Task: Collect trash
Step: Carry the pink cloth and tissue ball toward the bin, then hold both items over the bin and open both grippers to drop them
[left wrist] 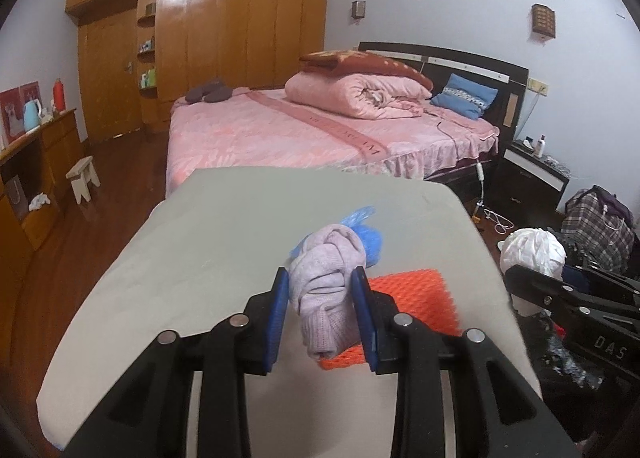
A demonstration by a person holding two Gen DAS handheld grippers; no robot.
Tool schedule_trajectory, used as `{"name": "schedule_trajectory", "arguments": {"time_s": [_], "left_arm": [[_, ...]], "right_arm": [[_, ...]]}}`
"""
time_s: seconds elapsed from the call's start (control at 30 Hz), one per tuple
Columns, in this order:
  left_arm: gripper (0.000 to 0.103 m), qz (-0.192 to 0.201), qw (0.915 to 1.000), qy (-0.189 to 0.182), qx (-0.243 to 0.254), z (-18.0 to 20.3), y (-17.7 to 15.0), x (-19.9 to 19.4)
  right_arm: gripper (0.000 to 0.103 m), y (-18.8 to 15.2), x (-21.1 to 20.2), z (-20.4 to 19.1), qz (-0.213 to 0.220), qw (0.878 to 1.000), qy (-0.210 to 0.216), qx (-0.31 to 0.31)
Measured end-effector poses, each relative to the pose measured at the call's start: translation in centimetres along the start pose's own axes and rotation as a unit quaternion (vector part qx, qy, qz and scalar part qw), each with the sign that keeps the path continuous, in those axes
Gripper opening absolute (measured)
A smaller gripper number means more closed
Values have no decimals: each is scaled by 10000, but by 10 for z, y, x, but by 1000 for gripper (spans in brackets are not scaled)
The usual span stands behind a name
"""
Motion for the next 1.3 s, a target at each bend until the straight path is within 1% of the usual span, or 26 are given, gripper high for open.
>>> {"name": "schedule_trajectory", "arguments": {"time_s": [0.4, 0.7, 1.03, 1.3], "left_arm": [[32, 274, 9991, -251, 195, 40, 11, -34], [32, 433, 9959, -702, 367, 83, 21, -55], [32, 687, 9878, -1206, 701, 141, 32, -78], [32, 835, 9783, -1601, 1013, 187, 36, -93]], "right_arm": [[39, 5, -56, 20, 415, 9989, -150, 127], [39, 6, -100, 47, 723, 9962, -460, 168], [39, 4, -146, 87, 1059, 9899, -896, 300], [39, -1, -175, 113, 1242, 9843, -1203, 345]]}}
Point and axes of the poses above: each gripper's, at about its wrist camera, not at the fingertips, and x roughly the way its jaws point, z to its right, y to its top, the point moved 2 cm from there along x, roughly the way its jaws point, and after that the axes turned 3 degrees about y, right-handed, at the moved point
